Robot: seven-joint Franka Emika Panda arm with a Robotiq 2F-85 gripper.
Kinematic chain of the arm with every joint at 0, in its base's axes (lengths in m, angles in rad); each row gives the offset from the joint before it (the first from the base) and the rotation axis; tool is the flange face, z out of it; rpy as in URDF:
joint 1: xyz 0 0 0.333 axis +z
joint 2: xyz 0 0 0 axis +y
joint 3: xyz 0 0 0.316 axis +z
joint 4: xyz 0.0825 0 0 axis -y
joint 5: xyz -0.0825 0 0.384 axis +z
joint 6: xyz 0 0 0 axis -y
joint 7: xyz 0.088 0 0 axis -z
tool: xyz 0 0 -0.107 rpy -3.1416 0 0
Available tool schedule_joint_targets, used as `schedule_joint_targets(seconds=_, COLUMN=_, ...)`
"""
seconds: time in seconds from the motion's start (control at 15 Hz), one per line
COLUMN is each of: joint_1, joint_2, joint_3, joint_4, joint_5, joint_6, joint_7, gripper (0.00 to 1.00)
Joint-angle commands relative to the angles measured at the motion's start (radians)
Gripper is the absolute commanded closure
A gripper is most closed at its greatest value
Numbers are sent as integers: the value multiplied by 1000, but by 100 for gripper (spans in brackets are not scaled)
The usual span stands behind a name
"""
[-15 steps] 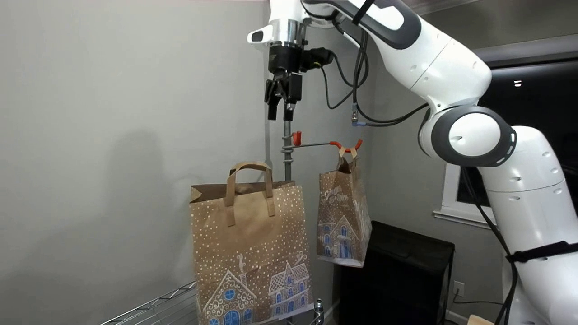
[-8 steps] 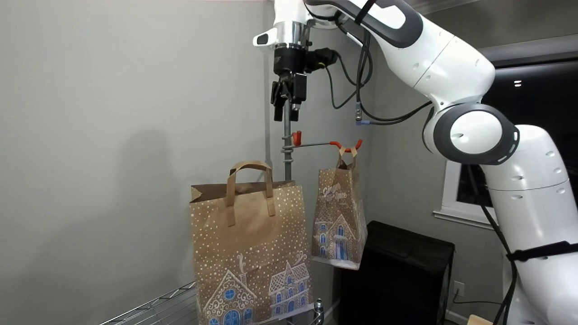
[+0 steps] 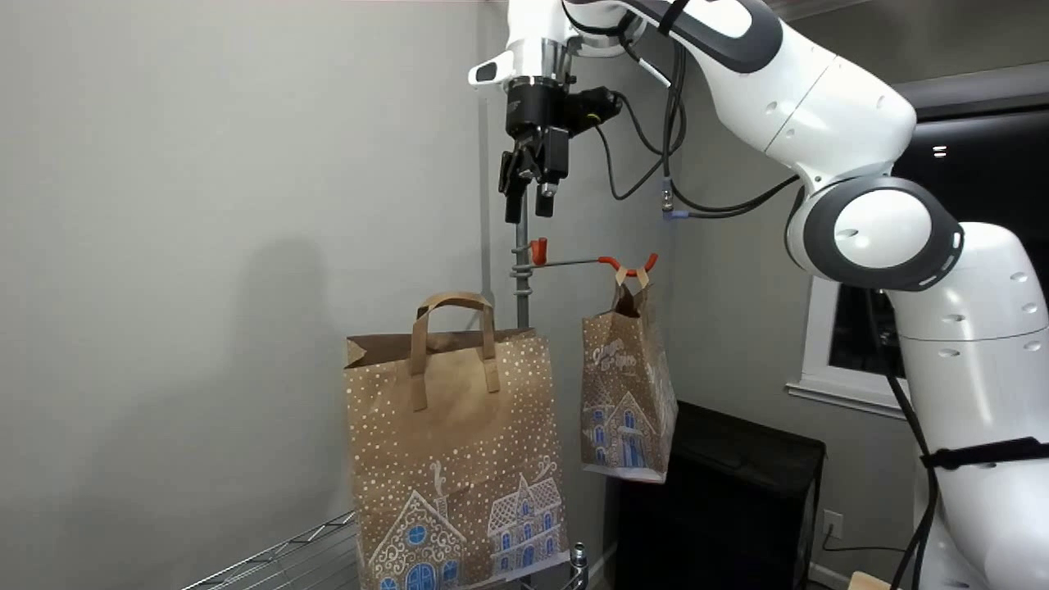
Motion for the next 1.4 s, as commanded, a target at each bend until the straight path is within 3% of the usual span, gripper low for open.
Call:
schedule_joint_targets(seconds=0.0, joint_1=0, joint_2=-1, joint_3=0, joint_4=-3, joint_5=0, joint_6=0, joint_7=0, gripper=0)
schedule_joint_targets(seconds=0.33, joint_1=133, joint_2=-64, joint_3=75, joint_4=-91, joint_5=-3, joint_6=102, joint_7=81, gripper=0)
schedule_joint_targets(seconds=0.6, joint_1=264, joint_2=-85, joint_3=113, joint_4=-165, joint_5=-7, joint_6=230, joint_7=338, gripper=0)
schedule_joint_targets(seconds=0.87, joint_1=346, joint_2=-137, joint_3=132, joint_4=-357, joint_5=6, joint_6=343, joint_7=525, gripper=0)
schedule_joint_targets(seconds=1.33, joint_1=418, joint_2=-239, joint_3=167, joint_4=-691, joint_5=61, joint_6=512, joint_7=694, gripper=0)
